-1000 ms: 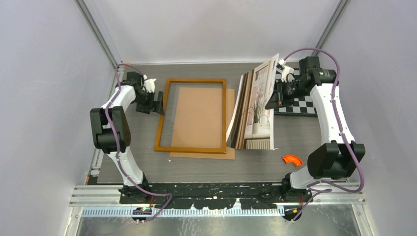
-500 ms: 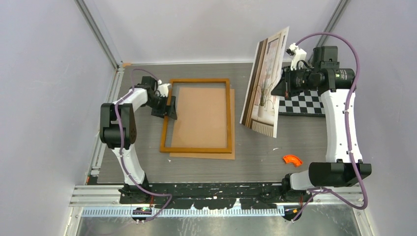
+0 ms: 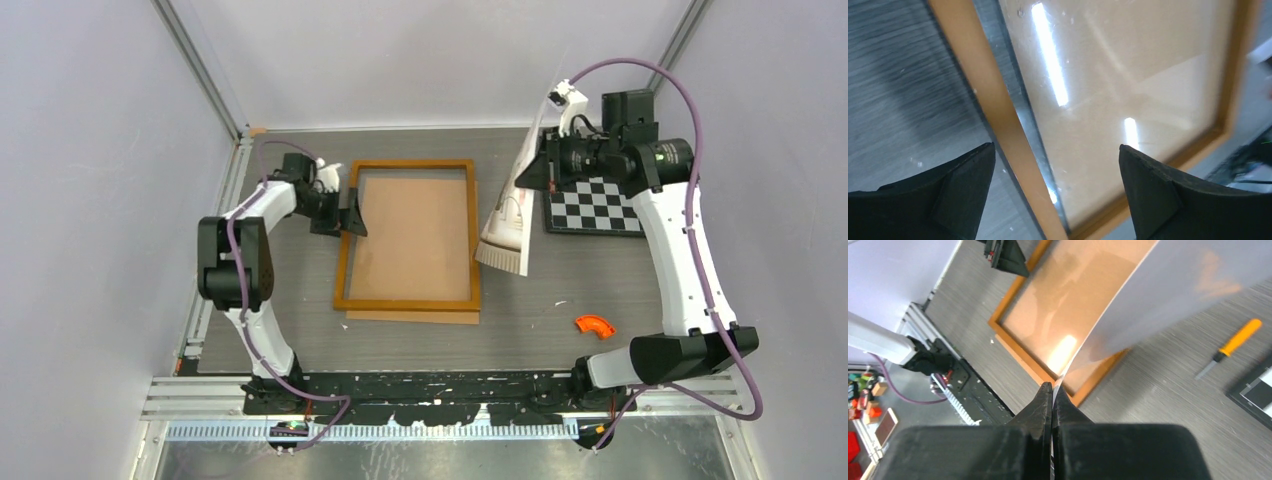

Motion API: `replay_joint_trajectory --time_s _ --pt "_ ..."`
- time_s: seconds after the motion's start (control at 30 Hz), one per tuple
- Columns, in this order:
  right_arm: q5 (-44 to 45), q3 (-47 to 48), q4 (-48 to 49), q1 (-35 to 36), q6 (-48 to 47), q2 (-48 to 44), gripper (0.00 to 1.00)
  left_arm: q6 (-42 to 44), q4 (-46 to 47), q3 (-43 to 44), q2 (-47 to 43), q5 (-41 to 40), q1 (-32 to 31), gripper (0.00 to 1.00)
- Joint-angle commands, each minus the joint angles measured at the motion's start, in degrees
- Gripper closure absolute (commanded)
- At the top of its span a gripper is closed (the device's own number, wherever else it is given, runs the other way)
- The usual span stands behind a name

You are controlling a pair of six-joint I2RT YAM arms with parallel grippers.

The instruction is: Take the photo out of the frame

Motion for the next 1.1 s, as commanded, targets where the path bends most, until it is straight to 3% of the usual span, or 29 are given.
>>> replay_joint_trajectory --time_s 0.0,0.2,0.4,0.57,0.73,1.07 --pt "-3.17 0.48 10.55 4.67 7.27 0.22 0.99 -11.54 4.62 1.11 -9.43 12.66 5.0 0.03" --pt "-5.25 4.35 19.14 12.13 15.86 4.11 0.99 -25.85 7.66 -0.1 -9.4 22.64 5.41 0.0" --pt "-5.79 1.95 18.35 11.5 18.69 5.36 0.99 -37.29 18.7 -9.13 -12.43 24.66 6.02 0.0" --pt "-6.87 -14.16 13.11 4.43 18.07 6.48 0.99 -32.58 14.71 -10.82 -13.55 22.29 6.03 0.0" --pt "-4.35 -22.33 10.81 3.2 14.13 12.79 1.0 -28.71 11.73 -9.93 -12.96 19.43 6.02 0.0" --pt "-1.17 -20.93 13.44 0.52 17.48 25.77 0.99 -23.67 7.17 -7.66 -13.87 14.67 5.93 0.0"
